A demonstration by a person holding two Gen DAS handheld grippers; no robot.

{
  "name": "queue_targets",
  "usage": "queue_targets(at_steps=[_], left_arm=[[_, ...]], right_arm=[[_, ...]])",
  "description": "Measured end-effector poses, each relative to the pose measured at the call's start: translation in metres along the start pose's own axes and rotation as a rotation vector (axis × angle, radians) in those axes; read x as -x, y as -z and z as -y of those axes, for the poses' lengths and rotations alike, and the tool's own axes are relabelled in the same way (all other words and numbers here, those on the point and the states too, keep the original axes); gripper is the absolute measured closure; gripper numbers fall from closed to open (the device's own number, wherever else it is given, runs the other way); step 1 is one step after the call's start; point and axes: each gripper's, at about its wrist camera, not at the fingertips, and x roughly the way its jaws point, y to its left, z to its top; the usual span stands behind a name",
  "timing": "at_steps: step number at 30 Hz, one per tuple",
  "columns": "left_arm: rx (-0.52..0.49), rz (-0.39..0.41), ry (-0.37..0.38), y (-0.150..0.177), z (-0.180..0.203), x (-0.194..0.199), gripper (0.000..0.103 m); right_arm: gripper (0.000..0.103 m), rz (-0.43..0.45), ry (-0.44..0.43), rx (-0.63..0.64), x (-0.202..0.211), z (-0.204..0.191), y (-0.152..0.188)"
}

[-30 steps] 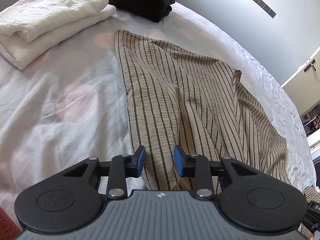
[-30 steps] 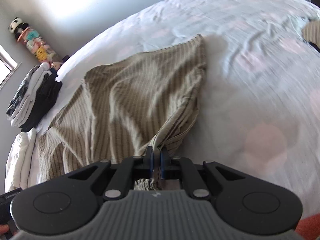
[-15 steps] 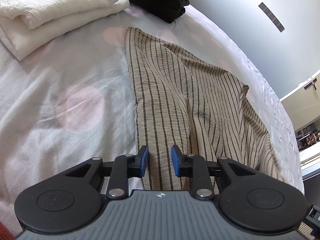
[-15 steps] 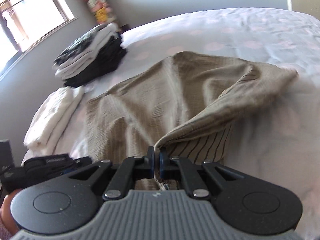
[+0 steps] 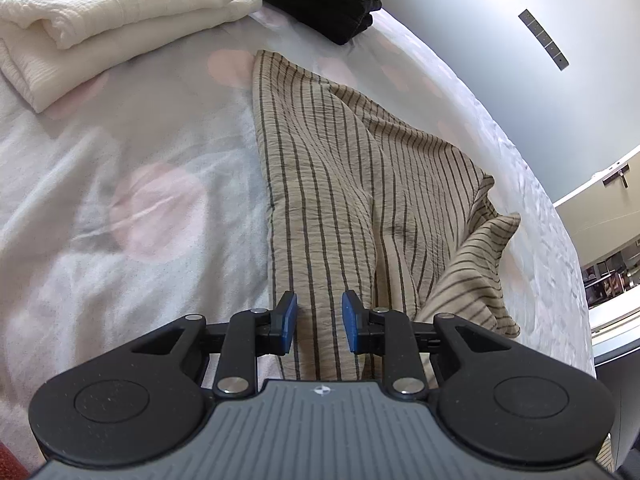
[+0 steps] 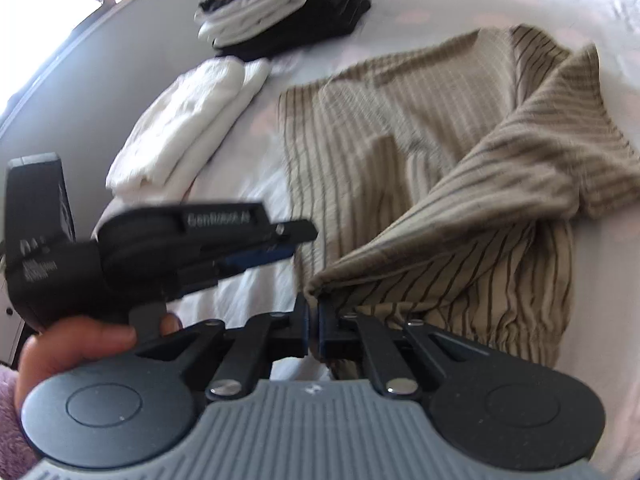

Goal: Fold clothes

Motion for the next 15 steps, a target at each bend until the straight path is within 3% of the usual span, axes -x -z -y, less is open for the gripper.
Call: queue_targets(at_steps=[8, 14, 15], left_arm=[[-0.082, -0.040, -0.055, 0.004, 0.010, -0.006, 0.075], [-0.115, -0.038, -0.069, 0.007, 0.013, -0.005, 0.075], [-0.113, -0.034, -0.068, 0.007, 0.013, -0.004, 0.075]], right_arm=[[0.097, -0.056, 0.054, -0.045, -0.034, 0.009, 0.015], [0.087, -0.049, 0.046, -0.053, -0.026, 0.012, 0.015], [0.080, -0.045, 0.046, -0.052, -0.022, 0.012, 0.015]])
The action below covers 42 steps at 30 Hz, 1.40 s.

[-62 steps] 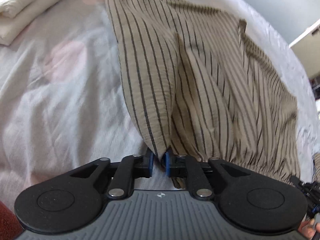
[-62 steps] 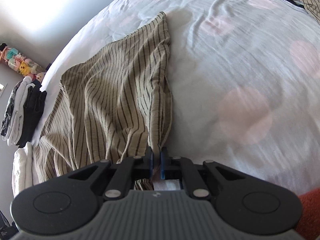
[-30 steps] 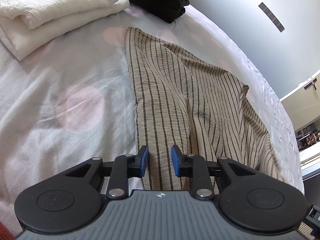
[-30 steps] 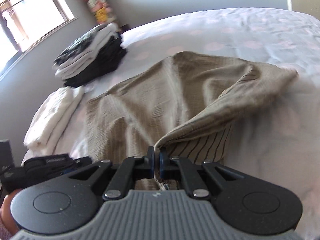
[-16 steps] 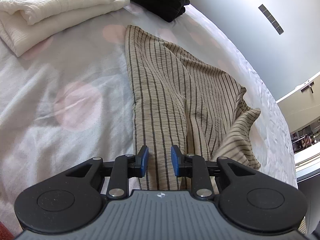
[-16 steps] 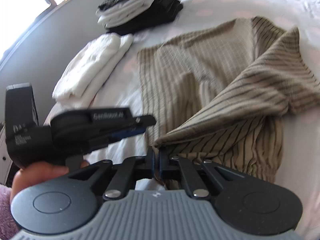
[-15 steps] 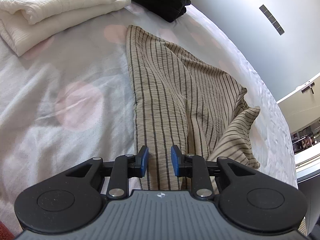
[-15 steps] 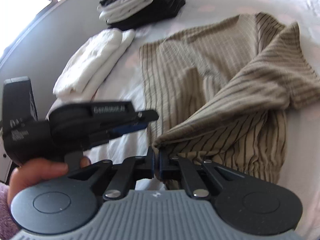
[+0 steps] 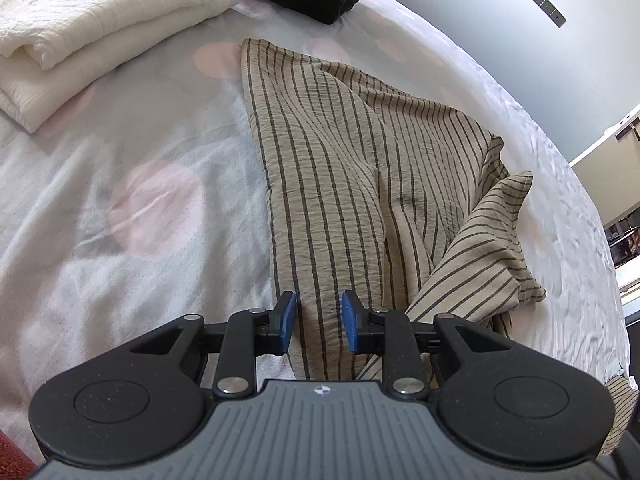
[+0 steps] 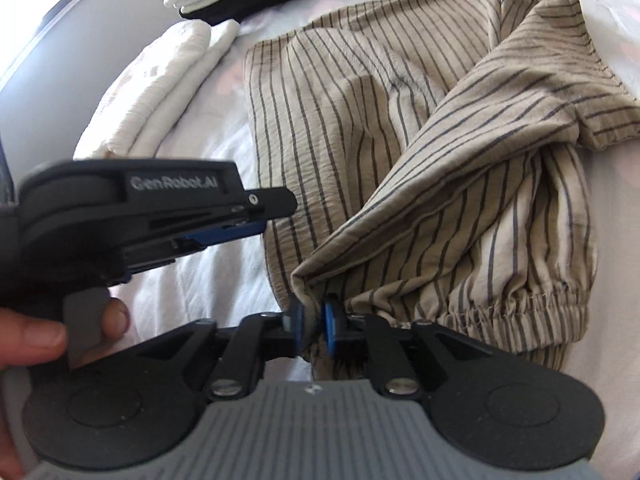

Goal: Fold clothes

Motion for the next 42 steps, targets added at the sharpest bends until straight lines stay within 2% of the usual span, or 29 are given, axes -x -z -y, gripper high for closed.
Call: queue_targets(at_steps=[1, 3, 5, 7, 8, 14, 17, 19, 26, 30, 35, 38, 42], left_arm=[[0.001, 0.005, 0.001, 0.000, 0.000, 0.001, 0.075], [0.004, 0.015, 0.003, 0.000, 0.000, 0.005, 0.075], [0.004, 0.023, 0.003, -0.001, 0.000, 0.008, 0.075], [-0.003, 0.027, -0.002, -0.002, 0.001, 0.010, 0.074], [-0.009, 0.027, -0.008, -0.003, 0.003, 0.010, 0.075], [-0.047, 0.040, -0.039, -0.017, 0.011, 0.017, 0.074], [-0.090, 0.058, -0.051, -0.035, 0.019, 0.020, 0.074], [-0.120, 0.071, -0.061, -0.047, 0.024, 0.022, 0.074], [-0.235, 0.145, -0.102, -0.090, 0.044, 0.017, 0.074], [-0.275, 0.186, -0.091, -0.097, 0.035, 0.002, 0.074], [-0.226, 0.136, -0.147, -0.103, 0.000, -0.024, 0.074], [-0.151, 0.144, -0.143, -0.111, -0.016, -0.028, 0.074], [-0.113, 0.121, -0.142, -0.114, -0.025, -0.039, 0.074]], right_arm=[[0.076, 0.005, 0.003, 0.003, 0.004, 0.000, -0.001], [0.075, 0.017, 0.010, 0.011, 0.014, 0.001, -0.004], [0.069, 0.031, 0.012, 0.013, 0.027, 0.004, -0.007], [0.058, 0.055, 0.021, 0.007, 0.042, 0.010, -0.008], [0.057, 0.068, 0.030, 0.004, 0.049, 0.013, -0.010], [0.055, 0.121, 0.111, -0.035, 0.079, 0.045, -0.024], [0.055, 0.134, 0.166, -0.066, 0.087, 0.067, -0.032], [0.051, 0.143, 0.191, -0.101, 0.091, 0.082, -0.037], [0.049, 0.163, 0.262, -0.209, 0.099, 0.121, -0.052], [0.047, 0.172, 0.291, -0.251, 0.100, 0.137, -0.059], [0.044, 0.203, 0.304, -0.366, 0.106, 0.163, -0.069], [0.044, 0.215, 0.312, -0.434, 0.108, 0.179, -0.072], [0.044, 0.222, 0.318, -0.517, 0.105, 0.200, -0.075]])
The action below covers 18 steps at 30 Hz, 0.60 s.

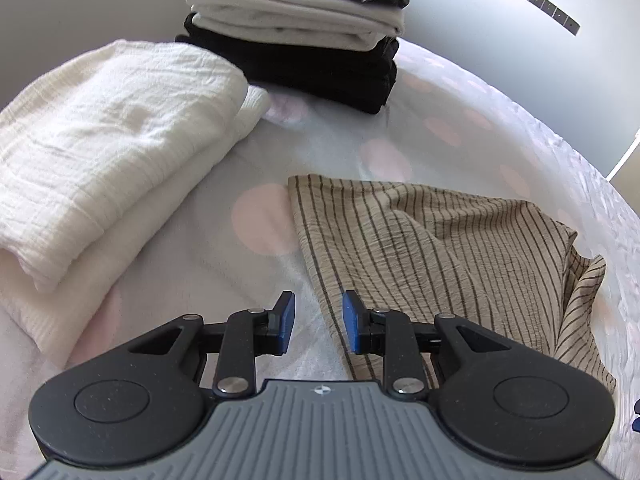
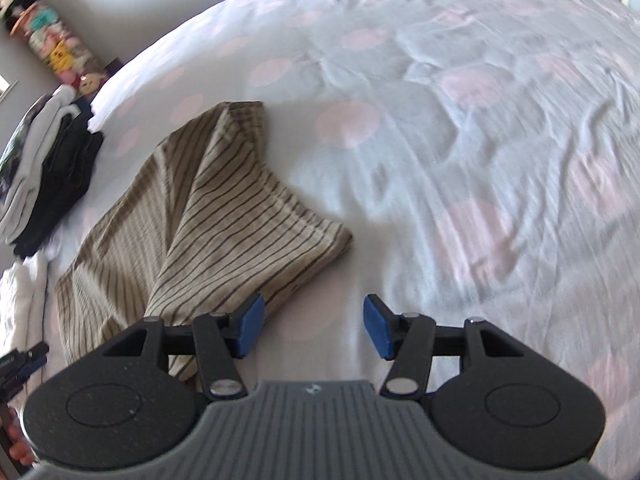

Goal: Fold clothes

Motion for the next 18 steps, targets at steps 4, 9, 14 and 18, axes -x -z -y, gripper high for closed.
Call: queue_targets(at_steps=[4, 9, 14, 18], left_arm=[[0.000, -0.017, 0.001, 0.001, -0.004, -0.008, 0.074], [0.004, -0.023, 0.009, 0.000, -0.009, -0.015, 0.074], [0.019, -0.045, 0.014, -0.003, -0.013, -0.025, 0.074], [0.019, -0.039, 0.029, -0.004, -0.012, -0.024, 0.073]], right_arm=[[0.045, -0.002, -0.030, -0.091, -0.021, 0.012, -0.011], [0.056, -0.016, -0.048, -0.190, -0.054, 0.024, -0.024], [0.094, -0.001, -0.110, -0.193, -0.065, 0.023, -0.031], [0.100, 0.044, -0.150, -0.089, -0.043, -0.005, -0.045]])
